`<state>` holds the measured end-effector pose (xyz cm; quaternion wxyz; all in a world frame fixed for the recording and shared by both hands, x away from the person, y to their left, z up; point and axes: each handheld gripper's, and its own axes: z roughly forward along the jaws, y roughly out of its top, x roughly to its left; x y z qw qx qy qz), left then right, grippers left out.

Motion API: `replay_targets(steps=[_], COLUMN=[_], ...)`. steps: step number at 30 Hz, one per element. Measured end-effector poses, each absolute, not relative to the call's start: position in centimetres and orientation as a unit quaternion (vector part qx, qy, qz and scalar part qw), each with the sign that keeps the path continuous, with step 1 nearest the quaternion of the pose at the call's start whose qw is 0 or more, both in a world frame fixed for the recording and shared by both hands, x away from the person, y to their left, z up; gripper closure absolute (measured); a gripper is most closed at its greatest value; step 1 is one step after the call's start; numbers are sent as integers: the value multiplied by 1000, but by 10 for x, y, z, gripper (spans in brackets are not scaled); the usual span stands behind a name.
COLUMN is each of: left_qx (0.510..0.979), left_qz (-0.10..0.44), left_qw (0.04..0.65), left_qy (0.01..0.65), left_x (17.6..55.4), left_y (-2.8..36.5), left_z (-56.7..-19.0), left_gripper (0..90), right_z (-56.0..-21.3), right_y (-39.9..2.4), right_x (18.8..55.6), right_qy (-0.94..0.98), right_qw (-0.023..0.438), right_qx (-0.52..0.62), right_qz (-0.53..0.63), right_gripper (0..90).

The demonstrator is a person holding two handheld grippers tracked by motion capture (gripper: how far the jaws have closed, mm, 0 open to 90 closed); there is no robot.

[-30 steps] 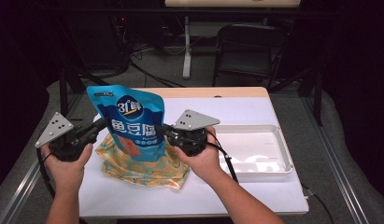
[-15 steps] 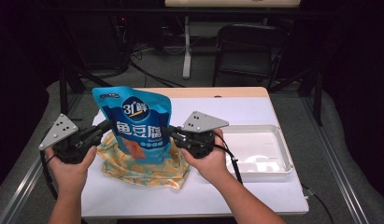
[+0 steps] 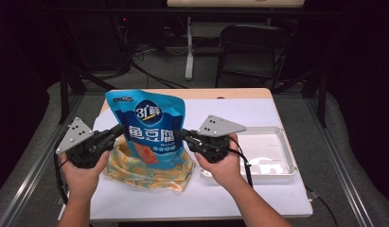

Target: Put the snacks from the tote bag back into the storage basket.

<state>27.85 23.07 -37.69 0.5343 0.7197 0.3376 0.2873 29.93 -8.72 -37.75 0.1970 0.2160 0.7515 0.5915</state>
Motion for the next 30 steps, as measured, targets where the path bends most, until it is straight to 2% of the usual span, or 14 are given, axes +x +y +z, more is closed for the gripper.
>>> replay_targets(steps=[30], left_qx=[737], left_qz=[293], left_qw=[520], left_qy=[318], left_x=[279], left_y=[176], left_z=[-360], left_gripper=[900], right_z=[-379], right_y=[-143], right_x=[295], right_qy=[727], right_qw=[191], right_qx=[236], right_qz=[615], right_gripper=[900])
